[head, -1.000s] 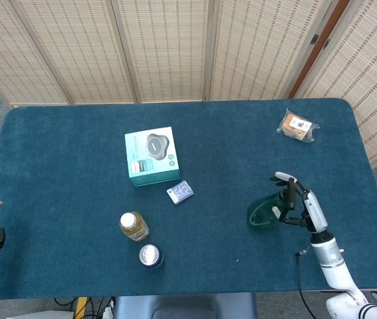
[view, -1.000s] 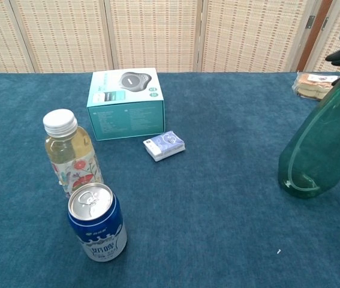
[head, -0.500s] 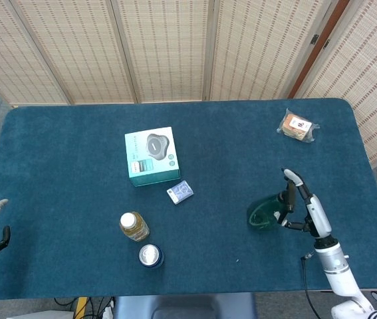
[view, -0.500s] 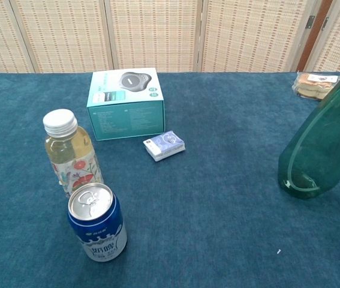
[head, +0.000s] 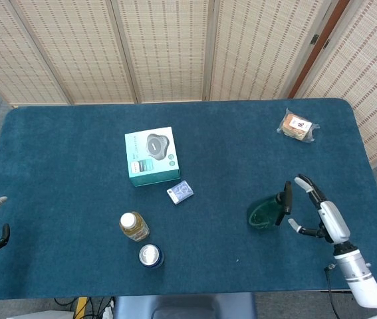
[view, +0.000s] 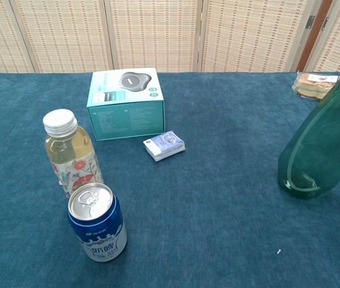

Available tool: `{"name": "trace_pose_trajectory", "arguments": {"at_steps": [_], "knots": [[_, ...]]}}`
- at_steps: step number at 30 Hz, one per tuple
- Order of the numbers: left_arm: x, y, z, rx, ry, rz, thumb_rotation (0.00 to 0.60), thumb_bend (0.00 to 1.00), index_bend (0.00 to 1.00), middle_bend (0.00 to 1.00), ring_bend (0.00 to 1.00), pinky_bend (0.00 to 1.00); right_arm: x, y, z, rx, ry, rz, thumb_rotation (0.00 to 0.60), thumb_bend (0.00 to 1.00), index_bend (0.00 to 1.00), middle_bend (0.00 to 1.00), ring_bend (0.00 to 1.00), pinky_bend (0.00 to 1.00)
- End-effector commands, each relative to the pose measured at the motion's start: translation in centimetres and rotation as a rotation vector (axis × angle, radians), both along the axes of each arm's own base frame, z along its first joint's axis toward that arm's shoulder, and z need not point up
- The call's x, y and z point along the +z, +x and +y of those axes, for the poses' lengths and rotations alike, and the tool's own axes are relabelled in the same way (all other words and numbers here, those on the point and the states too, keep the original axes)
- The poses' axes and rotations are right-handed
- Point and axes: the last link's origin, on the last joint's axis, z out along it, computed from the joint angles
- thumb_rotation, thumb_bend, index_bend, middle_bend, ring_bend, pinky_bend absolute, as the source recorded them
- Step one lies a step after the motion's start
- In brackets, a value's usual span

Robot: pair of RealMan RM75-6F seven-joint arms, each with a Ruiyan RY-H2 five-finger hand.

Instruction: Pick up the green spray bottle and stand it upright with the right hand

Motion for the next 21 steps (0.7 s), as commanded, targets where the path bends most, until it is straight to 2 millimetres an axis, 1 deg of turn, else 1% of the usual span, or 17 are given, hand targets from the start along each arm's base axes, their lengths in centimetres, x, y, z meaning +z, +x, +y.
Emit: {"name": "trace_pose_trajectory", "arguments": {"at_steps": [1, 6, 10, 14, 17, 21], "knots": [[0.0, 0.0, 0.1, 0.005, 0.003, -0.005, 0.6, 0.51, 0.16, 0.0, 0.0, 0.0, 1.9, -0.5, 1.4, -0.061, 0.041, 0.155, 0.6, 0.2, 0.03, 0.01, 0.0, 0.1], [0.0, -0.1, 0.0, 0.014, 0.001, 0.007, 0.6, 0.51, 0.16, 0.0, 0.0, 0.0, 3.4, -0.6, 2.4, -0.09, 0.067, 0.289, 0.6, 0.2, 0.03, 0.0, 0.0, 0.1], [0.0, 0.1, 0.0, 0.014, 0.001, 0.011, 0.6, 0.51, 0.16, 0.0, 0.0, 0.0, 4.7, -0.9, 3.1, -0.12, 0.077, 0.436, 0.6, 0.21, 0.03, 0.0, 0.0, 0.1], [-0.3, 0.5, 0.2, 0.003, -0.004, 0.016, 0.6, 0.51, 0.16, 0.0, 0.0, 0.0, 5.6, -1.2, 3.3, -0.15, 0.093, 0.591, 0.6, 0.21, 0.03, 0.01, 0.0, 0.1], [-0.5, 0.8, 0.3, -0.003, -0.008, 0.021, 0.6, 0.51, 0.16, 0.0, 0.0, 0.0, 6.0, -1.6, 3.2, -0.174, 0.102, 0.708, 0.6, 0.22, 0.03, 0.01, 0.0, 0.1], [-0.8, 1.0, 0.4, -0.008, -0.01, 0.014, 0.6, 0.51, 0.16, 0.0, 0.0, 0.0, 6.0, -1.7, 3.0, -0.183, 0.096, 0.81, 0.6, 0.22, 0.03, 0.01, 0.0, 0.1]]}}
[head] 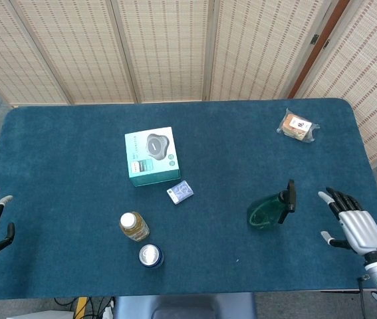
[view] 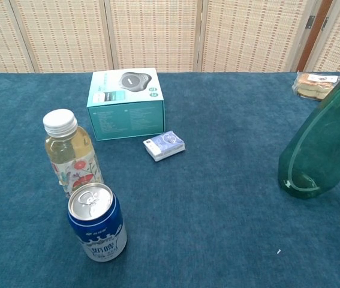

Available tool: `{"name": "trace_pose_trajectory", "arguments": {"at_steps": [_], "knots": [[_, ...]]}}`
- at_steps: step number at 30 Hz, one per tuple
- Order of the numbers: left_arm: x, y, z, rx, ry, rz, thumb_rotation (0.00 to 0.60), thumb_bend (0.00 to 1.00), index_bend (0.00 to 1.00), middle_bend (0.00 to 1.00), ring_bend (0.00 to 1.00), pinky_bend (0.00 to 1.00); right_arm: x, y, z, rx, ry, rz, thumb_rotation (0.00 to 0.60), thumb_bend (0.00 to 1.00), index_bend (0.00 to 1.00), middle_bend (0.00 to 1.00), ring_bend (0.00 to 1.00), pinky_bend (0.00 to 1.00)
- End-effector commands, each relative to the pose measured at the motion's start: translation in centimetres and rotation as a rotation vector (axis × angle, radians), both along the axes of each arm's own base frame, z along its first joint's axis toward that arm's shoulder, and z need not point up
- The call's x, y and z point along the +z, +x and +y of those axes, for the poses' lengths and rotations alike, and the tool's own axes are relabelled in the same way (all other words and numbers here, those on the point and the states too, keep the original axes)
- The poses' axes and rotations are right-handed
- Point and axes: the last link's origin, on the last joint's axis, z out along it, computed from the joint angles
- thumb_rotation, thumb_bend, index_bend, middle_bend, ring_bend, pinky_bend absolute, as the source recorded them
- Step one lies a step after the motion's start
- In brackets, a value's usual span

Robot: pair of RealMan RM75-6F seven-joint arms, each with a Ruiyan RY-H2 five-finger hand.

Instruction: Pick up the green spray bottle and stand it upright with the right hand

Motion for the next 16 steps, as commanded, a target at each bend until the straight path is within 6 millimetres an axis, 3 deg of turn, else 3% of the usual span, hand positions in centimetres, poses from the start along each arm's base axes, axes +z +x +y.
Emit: {"name": "trace_pose_trajectory", "arguments": {"at_steps": [1, 16], "knots": [[-0.13, 0.03, 0.08, -0.001, -0.001, -0.006, 0.6, 0.51, 0.16, 0.0, 0.0, 0.0, 0.33, -0.22, -0.05, -0.028, 0.009, 0.123, 0.6, 0.23, 0.03, 0.01, 0.0, 0.1], [-0.93, 0.49, 0.25, -0.004, -0.018, 0.011, 0.6, 0.51, 0.16, 0.0, 0.0, 0.0, -0.04, 0.03, -0.1, -0.012, 0.006, 0.111, 0.6, 0.23, 0.02, 0.01, 0.0, 0.1]]}}
